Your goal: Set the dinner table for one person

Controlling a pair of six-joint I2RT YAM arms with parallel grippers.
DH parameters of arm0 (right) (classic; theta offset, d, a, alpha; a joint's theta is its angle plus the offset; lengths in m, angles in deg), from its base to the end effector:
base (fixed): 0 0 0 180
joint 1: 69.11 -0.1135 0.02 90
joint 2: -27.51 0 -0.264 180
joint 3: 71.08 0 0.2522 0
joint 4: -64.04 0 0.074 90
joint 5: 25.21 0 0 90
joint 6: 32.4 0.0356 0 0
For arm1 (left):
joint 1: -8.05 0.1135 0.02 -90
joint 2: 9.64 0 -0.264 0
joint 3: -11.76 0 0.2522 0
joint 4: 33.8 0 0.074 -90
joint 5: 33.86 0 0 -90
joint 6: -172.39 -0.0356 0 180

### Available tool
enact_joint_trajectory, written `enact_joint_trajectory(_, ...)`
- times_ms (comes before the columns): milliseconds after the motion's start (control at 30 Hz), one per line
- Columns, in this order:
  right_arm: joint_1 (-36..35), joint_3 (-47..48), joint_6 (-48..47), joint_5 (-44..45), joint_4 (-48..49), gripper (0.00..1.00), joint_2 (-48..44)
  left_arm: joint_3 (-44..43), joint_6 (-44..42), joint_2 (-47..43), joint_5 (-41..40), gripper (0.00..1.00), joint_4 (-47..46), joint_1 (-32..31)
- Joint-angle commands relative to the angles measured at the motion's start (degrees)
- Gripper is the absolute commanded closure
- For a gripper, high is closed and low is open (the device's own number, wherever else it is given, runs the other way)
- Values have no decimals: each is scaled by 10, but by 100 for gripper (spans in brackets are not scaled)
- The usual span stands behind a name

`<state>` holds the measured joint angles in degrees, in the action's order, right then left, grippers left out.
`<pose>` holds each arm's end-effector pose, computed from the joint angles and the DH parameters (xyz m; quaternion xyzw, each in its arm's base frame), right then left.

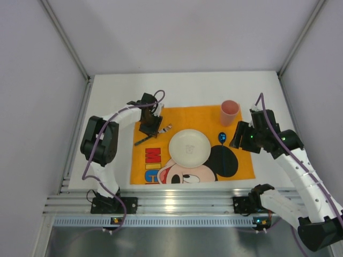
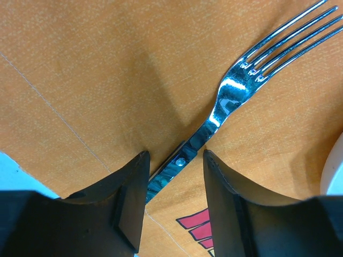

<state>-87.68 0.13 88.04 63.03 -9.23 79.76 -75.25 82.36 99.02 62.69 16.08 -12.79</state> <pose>0.1521 0.0523 0.3152 0.0937 0.9472 0.1404 0.2727 0.3476 -0.1367 0.1668 0.1875 0.9675 -0.0844 0.1474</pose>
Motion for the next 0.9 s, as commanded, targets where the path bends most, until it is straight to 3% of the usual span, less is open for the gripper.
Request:
enact_joint_trajectory(0,7,8,-9,-4,11,40,-9,-3,-1,36,-29,50,0,-6)
enact_joint_trajectory(233,7,8,-14,-3,10,40,-14,-10,22,34,-60,60,8,-13)
enact_joint_trajectory(267,7,6,-13,-3,11,40,-15,-11,23,32,-60,67,14,-14)
enact_joint_trajectory(600,7,-7,-24,-15,24,40,-19,-65,44,9,-170,94,66,-14)
enact_joint_trajectory(867,7,-17,-37,-31,34,40,-23,-124,86,-37,-208,96,129,-13)
